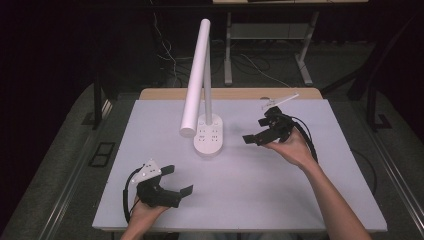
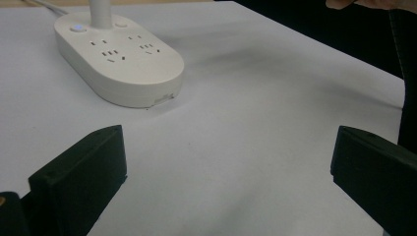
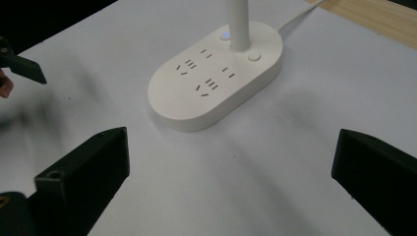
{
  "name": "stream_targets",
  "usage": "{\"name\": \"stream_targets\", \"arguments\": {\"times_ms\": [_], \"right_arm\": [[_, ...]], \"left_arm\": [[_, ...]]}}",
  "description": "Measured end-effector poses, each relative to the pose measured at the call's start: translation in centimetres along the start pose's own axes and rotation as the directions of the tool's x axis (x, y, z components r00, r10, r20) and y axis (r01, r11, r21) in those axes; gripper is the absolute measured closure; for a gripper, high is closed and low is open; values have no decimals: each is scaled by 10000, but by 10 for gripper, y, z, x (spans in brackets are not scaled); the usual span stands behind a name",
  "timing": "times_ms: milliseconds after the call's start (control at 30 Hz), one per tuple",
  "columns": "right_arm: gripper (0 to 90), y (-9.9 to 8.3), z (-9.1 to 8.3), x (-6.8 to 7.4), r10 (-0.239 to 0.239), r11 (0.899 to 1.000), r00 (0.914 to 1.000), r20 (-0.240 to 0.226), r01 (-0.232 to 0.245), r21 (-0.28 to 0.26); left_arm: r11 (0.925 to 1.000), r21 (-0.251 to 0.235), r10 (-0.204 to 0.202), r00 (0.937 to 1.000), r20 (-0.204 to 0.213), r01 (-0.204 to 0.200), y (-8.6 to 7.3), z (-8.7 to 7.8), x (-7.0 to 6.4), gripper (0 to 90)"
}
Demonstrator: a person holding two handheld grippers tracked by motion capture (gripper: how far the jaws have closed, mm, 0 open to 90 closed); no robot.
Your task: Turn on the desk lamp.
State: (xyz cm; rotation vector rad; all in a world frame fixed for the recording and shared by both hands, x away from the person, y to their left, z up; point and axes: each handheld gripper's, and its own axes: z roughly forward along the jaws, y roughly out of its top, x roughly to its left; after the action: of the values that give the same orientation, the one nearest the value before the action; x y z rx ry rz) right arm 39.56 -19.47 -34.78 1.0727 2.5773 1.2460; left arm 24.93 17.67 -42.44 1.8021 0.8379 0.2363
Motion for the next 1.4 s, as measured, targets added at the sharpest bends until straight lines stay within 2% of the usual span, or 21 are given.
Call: {"name": "stream_targets", "arguments": {"times_ms": [633,1067,1400], "right_arm": [[8,32,26,-11,118,9999,9999,15,-118,91],[8,46,47,-18,403,9991,9992,49,-404,130],[8,54,64,-25,611,9981,9981,-68,-611,-107]], "left_arm": [[10000,19,32,10000,68,-33,0,1,-2,0],[10000,-3,66,10000,32,-66,1,2,-1,0],[10000,-5,43,10000,13,-43,1,1,-1,0]]}}
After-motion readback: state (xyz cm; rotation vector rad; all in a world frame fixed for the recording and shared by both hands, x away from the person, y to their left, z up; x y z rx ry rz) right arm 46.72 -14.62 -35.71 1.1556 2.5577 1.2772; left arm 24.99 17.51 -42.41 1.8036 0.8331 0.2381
